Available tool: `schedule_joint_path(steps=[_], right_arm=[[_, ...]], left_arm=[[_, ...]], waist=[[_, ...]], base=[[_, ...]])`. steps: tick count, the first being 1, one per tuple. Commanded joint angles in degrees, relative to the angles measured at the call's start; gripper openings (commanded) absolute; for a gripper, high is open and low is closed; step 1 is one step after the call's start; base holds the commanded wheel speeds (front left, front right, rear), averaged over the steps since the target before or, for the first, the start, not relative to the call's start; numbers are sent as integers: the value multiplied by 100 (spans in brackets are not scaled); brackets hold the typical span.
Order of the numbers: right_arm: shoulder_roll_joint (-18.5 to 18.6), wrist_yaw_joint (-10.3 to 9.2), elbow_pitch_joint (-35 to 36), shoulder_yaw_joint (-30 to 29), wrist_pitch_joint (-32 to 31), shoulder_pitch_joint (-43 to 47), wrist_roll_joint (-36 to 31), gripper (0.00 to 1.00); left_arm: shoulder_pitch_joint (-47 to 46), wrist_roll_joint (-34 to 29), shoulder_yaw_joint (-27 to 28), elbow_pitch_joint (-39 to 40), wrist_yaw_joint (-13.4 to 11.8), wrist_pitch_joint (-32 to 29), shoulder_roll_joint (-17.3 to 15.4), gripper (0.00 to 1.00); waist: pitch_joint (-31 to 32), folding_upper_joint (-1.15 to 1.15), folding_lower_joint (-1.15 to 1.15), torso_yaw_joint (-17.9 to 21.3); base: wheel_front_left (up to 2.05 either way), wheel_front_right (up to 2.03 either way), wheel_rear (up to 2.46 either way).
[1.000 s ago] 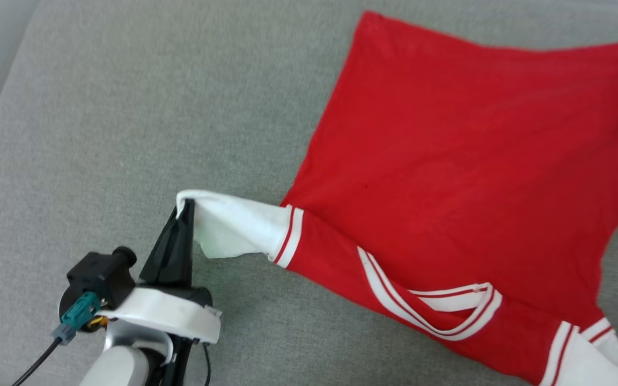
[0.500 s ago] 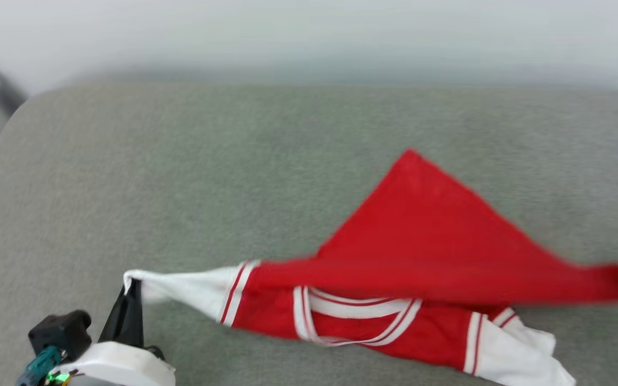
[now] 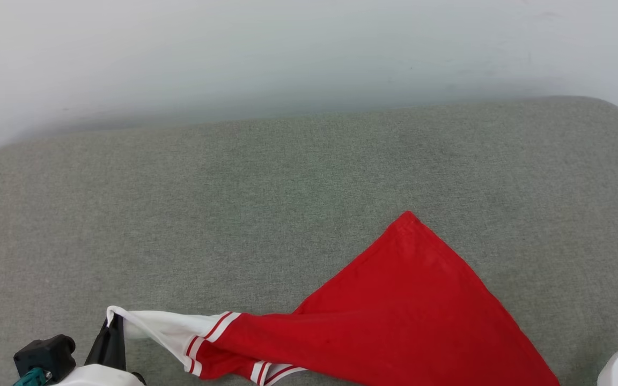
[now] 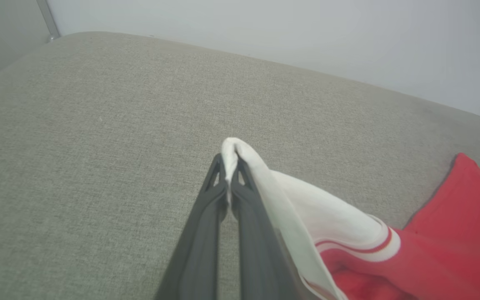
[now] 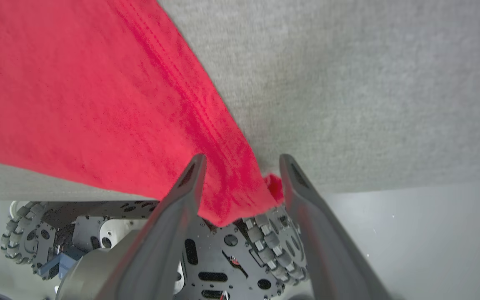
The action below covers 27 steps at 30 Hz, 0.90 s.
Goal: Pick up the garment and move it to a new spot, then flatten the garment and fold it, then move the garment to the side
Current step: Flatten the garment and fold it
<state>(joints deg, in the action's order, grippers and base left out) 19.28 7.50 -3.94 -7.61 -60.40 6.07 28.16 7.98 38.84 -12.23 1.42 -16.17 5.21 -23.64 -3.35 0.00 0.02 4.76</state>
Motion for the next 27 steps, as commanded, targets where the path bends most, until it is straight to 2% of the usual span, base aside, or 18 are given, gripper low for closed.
schedule_joint_path(steps=[1,3,8,10,13,18,23,27], right_arm=[[32,-2,99,-18,317,-148,-96,100],[47,-2,168,-113,1155,-447,-285,100],[-131,-3,-19,-175,2414,-1150,-512,100],[-239,-2,-120,-89,2790,-1453,-543,100],[-326,-2,-321,78,3005,-1909,-499,100],[-438,-2,-576,495,2605,-2641,-352,100],[-392,-2,-878,835,1575,-3339,-235,100],[-331,-2,-1123,884,676,-3742,-171,100]], left_arm=[[45,2,23,25,-30,-22,-50,0],[-45,-12,5,63,-28,-59,-76,0],[-343,-93,-93,139,46,-87,-92,0],[-505,-125,-136,126,88,-75,-78,0],[-779,-188,-238,46,184,-37,-34,0],[-1268,-267,-361,-87,342,55,35,0],[-1680,-343,-519,-155,484,114,130,0],[-1967,-406,-656,-194,590,176,233,0]], waist=[[-16,0,-2,18],[-104,0,-2,0],[-430,0,-2,-142],[-586,0,-2,-211],[-805,0,-2,-357],[-1175,0,-2,-581],[-1475,0,-2,-837],[-1689,0,-2,-1063]], base=[[0,0,0],[0,0,0],[0,0,0],[0,0,0],[0,0,0],[0,0,0],[0,0,0],[0,0,0]])
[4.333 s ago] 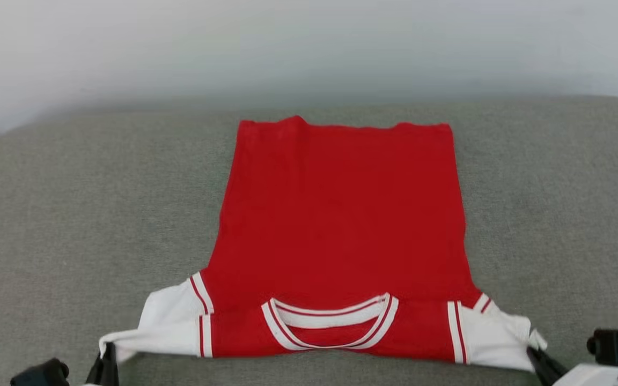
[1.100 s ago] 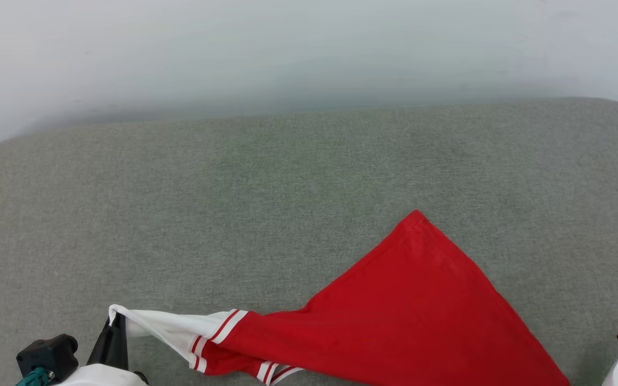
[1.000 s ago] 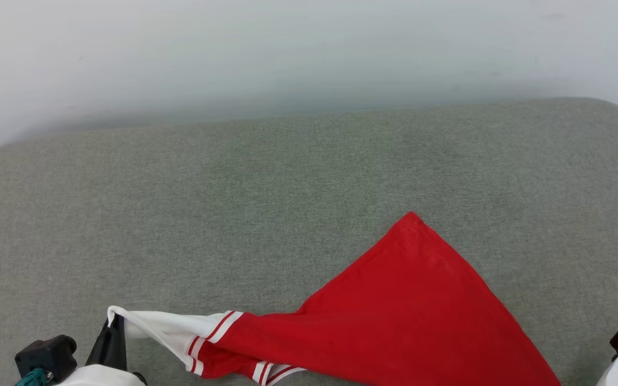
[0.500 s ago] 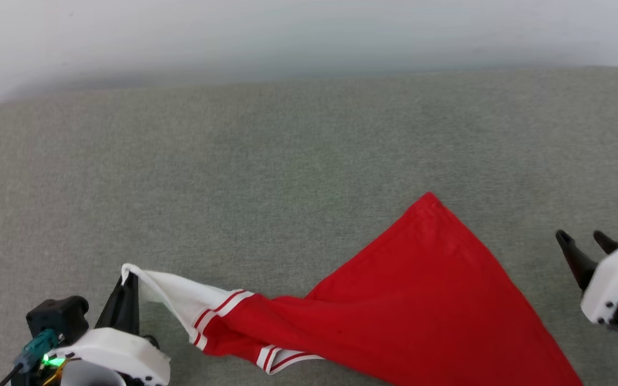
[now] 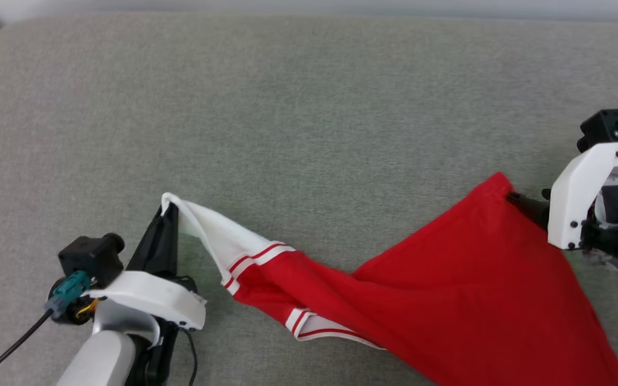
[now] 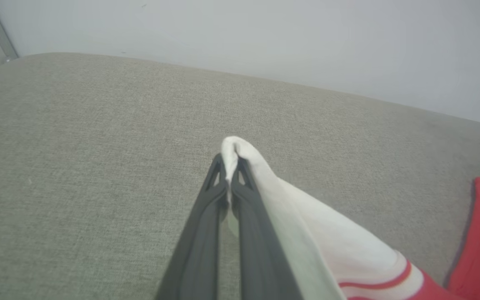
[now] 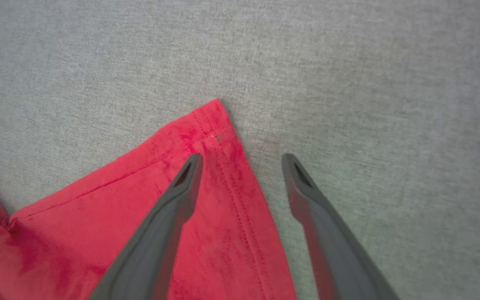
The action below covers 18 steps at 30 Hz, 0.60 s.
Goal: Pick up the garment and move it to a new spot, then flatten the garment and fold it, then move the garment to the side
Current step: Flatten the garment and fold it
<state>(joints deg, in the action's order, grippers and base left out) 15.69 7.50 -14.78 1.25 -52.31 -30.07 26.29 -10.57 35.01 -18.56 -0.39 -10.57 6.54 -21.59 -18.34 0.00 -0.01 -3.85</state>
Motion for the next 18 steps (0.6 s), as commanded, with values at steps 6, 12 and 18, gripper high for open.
schedule_joint_path(steps=[6,12,18], right_arm=[[44,-2,-305,142,-959,-296,-20,100],[-124,-1,-607,307,-1393,-130,74,35],[-167,-1,-647,282,-1382,-123,159,0]], left_arm=[[-384,-55,-163,-145,146,150,173,0],[-461,-18,-218,-294,197,230,250,0],[-487,-11,-252,-414,254,222,219,0]], waist=[[-398,0,1,-424],[-454,0,1,-483],[-376,0,1,-455]], base=[[0,0,0],[0,0,0],[0,0,0]])
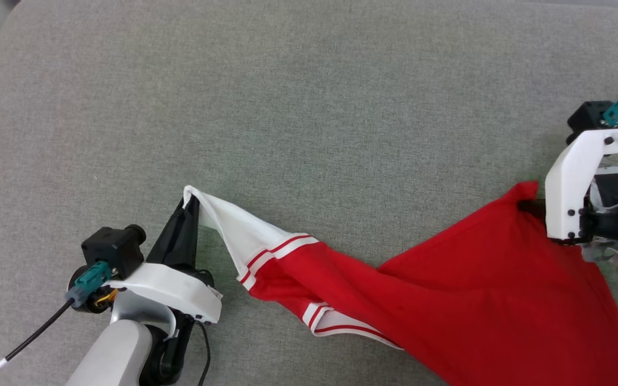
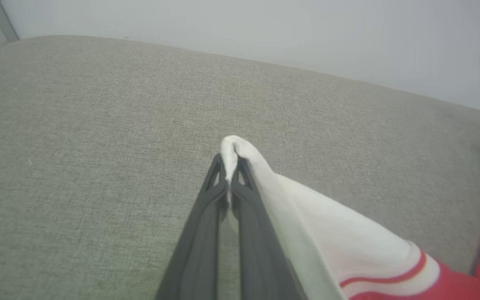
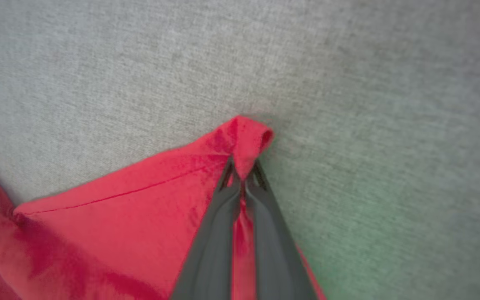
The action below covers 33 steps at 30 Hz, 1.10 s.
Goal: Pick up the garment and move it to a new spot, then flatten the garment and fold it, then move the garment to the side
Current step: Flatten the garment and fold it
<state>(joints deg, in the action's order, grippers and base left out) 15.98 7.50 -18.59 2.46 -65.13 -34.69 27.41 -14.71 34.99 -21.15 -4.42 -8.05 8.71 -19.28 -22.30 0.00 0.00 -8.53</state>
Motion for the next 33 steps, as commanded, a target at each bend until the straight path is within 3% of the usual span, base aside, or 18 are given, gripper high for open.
schedule_joint_path(steps=[1,12,16,25,33], right_arm=[[-168,-1,-256,150,-95,332,56,0],[133,-2,78,305,922,39,150,0],[206,-2,-5,311,1416,-122,-17,0],[367,-3,-276,248,2172,-953,-370,0],[599,-3,-292,79,2980,-2062,-710,0]], left_arm=[[-78,-38,-16,-31,13,-25,-48,0],[-334,-14,149,-85,32,-183,-366,0],[-833,59,261,-211,200,-284,-517,0],[-2645,-92,221,-996,420,-718,-563,0],[-4674,-395,208,-2095,513,-590,-423,0]], waist=[[48,0,0,28],[699,0,0,388],[1017,0,0,595],[1308,0,0,968],[870,0,0,992]], base=[[0,0,0],[0,0,0],[0,0,0],[0,0,0],[0,0,0]])
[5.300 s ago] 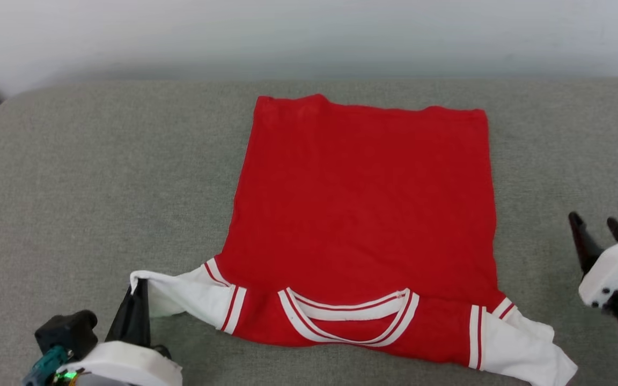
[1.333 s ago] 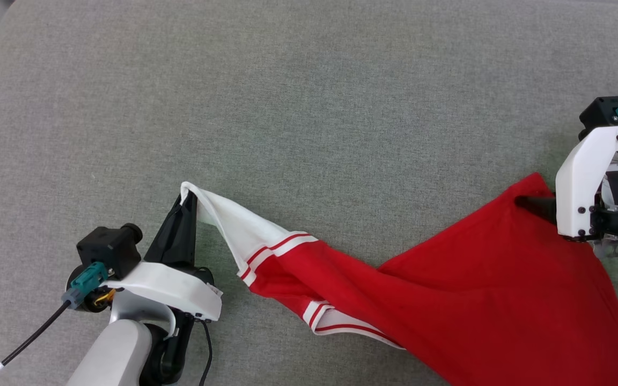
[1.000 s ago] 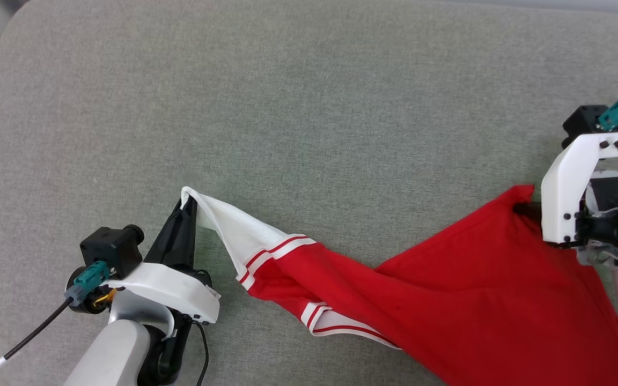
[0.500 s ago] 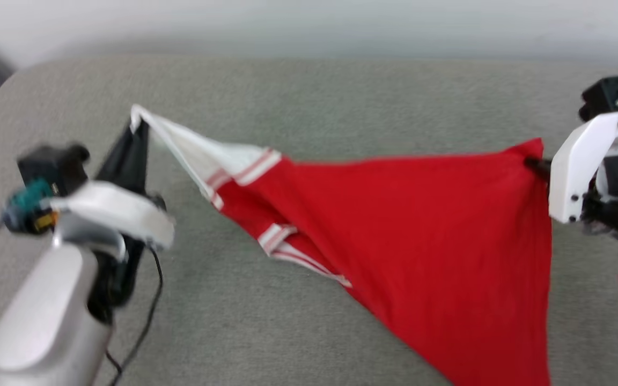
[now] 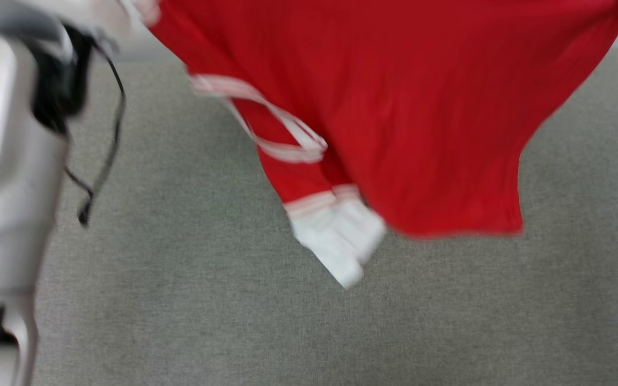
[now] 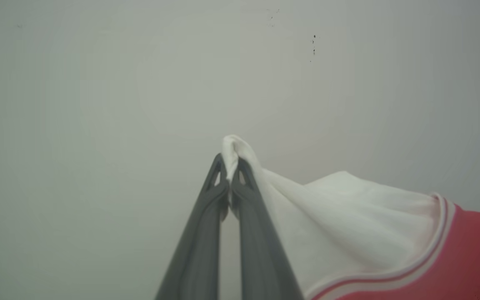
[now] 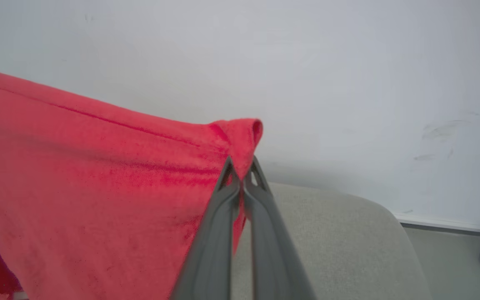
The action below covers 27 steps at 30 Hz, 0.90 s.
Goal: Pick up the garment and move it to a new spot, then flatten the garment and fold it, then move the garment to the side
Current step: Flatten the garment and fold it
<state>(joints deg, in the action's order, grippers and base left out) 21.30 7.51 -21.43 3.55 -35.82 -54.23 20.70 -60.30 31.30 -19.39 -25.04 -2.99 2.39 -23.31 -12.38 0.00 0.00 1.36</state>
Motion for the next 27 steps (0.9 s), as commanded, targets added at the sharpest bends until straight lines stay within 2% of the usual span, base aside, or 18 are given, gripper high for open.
schedule_joint_path(steps=[1,8,15,27], right_arm=[[83,-4,-12,-54,156,-260,-72,0],[-17,-6,-3,-221,669,-1140,-203,0],[-184,-6,-24,-310,1259,-2132,-500,0],[-202,-6,-1179,207,2264,-3587,-602,0]], left_arm=[[-361,-62,41,-154,29,60,-23,0],[-1886,-309,22,-845,129,260,-63,0],[-3099,-468,87,-1076,179,285,-255,0],[-3865,-411,162,-1441,296,462,-374,0]], waist=[[-212,0,0,5],[-796,0,0,53],[-1557,0,0,197],[-2568,0,0,329]], base=[[0,0,0],[0,0,0],[0,0,0],[0,0,0]])
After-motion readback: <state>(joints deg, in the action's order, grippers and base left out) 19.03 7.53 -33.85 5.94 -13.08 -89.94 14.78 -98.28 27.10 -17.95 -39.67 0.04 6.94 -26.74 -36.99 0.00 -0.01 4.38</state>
